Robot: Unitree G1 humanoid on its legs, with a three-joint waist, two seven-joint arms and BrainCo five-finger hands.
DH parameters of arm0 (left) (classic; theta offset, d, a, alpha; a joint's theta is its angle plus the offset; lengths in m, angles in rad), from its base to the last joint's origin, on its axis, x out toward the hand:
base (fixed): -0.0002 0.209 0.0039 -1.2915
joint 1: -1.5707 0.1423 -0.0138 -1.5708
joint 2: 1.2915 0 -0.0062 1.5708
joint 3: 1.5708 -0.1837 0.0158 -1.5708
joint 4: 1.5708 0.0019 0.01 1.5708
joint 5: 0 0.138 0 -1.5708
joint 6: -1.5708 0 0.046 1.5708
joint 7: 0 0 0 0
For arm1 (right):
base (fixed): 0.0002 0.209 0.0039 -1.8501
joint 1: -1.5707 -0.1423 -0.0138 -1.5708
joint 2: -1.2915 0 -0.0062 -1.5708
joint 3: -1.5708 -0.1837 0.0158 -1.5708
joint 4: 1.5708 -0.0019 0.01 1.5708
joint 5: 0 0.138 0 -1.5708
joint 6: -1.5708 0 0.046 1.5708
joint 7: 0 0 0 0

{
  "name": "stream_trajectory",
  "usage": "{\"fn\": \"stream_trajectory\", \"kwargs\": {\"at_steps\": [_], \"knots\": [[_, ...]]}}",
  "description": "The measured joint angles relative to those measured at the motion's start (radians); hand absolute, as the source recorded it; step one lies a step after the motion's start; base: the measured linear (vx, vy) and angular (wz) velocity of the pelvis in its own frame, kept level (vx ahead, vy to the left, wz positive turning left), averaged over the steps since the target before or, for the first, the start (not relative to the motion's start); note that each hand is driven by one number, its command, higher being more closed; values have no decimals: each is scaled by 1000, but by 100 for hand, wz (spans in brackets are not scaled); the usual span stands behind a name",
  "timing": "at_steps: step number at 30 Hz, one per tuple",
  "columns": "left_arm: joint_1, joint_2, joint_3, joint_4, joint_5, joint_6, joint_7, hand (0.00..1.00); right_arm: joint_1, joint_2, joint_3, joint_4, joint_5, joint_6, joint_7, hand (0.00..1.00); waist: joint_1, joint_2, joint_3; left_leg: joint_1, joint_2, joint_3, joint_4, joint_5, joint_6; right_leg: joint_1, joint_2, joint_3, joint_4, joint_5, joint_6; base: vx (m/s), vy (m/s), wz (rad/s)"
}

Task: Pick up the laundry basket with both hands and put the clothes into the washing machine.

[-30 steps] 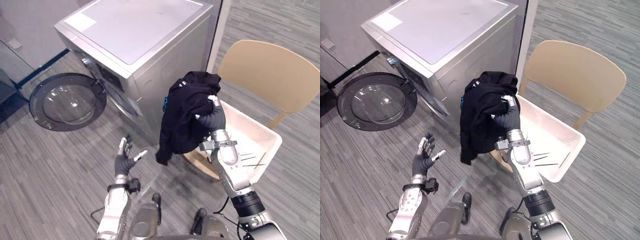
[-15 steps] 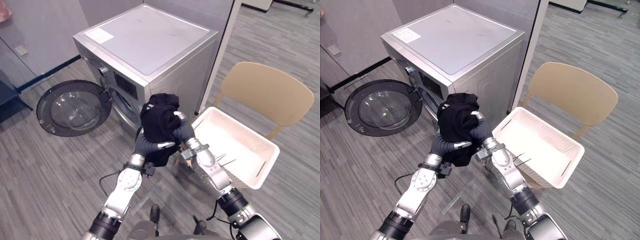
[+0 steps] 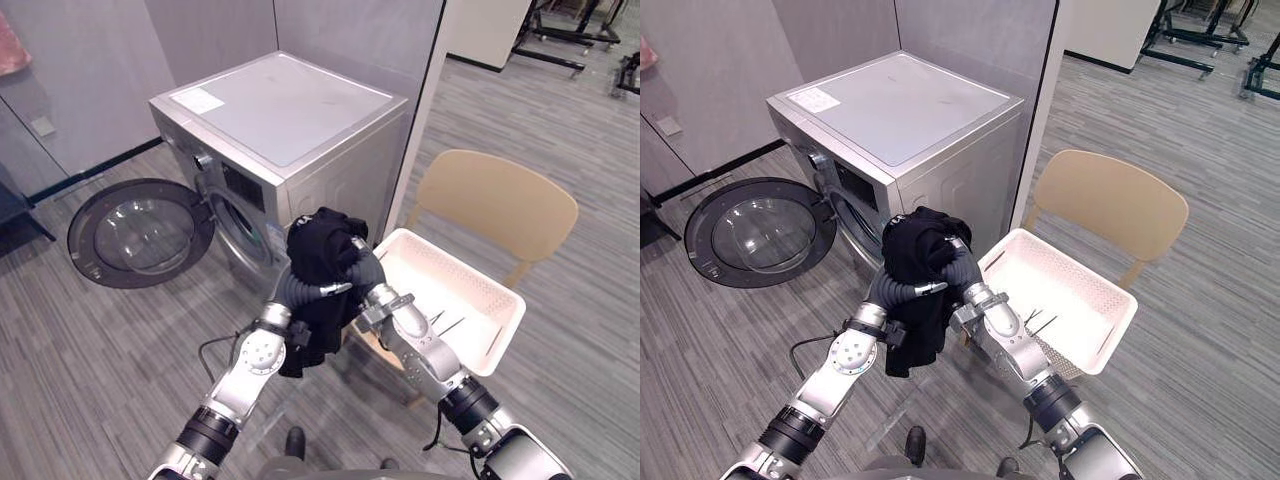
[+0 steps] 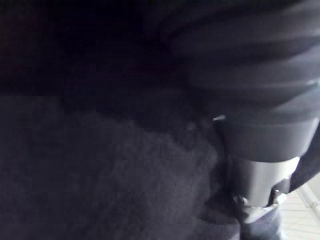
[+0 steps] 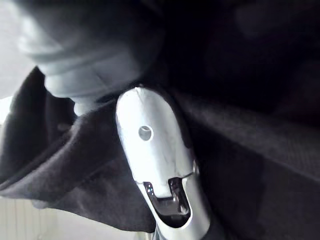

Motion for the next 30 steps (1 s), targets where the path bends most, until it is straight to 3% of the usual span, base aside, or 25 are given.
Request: {"fn": "stream_trajectory", "kwargs": {"at_steps": [3, 7, 9, 17, 21, 26, 30], "knots": [[14, -4, 18, 0, -5, 4, 5, 100, 0, -10, -15, -4, -83, -2, 0, 0, -1, 1, -1, 1, 5, 0, 0, 2, -3, 0, 9, 3, 0, 0, -2, -10, -38, -3], [55, -48, 61, 3, -30, 9, 11, 100, 66, -24, -70, -94, -335, -2, -16, 0, 0, 1, -2, 1, 11, 0, 0, 3, -5, 0, 18, 10, 2, -3, -5, 1, -8, -1], [84, -66, 80, 3, -34, 10, 10, 100, 104, -28, -102, -125, -407, -3, -25, 0, -2, 1, -2, 2, 11, 0, 0, 3, -5, -1, 18, 11, 3, -4, -6, 0, 0, 0], [227, -80, 259, 26, -65, 13, 12, 100, 351, -89, -274, -195, -673, -12, -49, 0, -4, 1, -2, 21, 13, 11, -1, -1, -9, -11, 15, 22, 58, -43, -7, 14, -5, -3], [277, -80, 309, 82, -72, 17, 10, 100, 412, -108, -300, -166, -726, -12, -47, 0, -6, 1, -2, 18, 16, 19, -1, -1, -10, -28, 11, 32, 75, -54, -4, 14, 5, -8], [304, -90, 328, 213, -111, 24, -6, 100, 432, -88, -303, 80, -737, 1, -38, 0, -11, 1, -2, 11, 13, 12, -1, -5, -13, -28, 9, 21, 63, -54, -4, 8, 5, 7], [296, -107, 332, 357, -152, 41, -35, 100, 431, -36, -327, 291, -748, 35, -41, 0, -27, 5, 1, -111, -13, -91, 42, 1, -9, -64, -6, -108, 77, -72, -2, -12, -3, 78]]}}
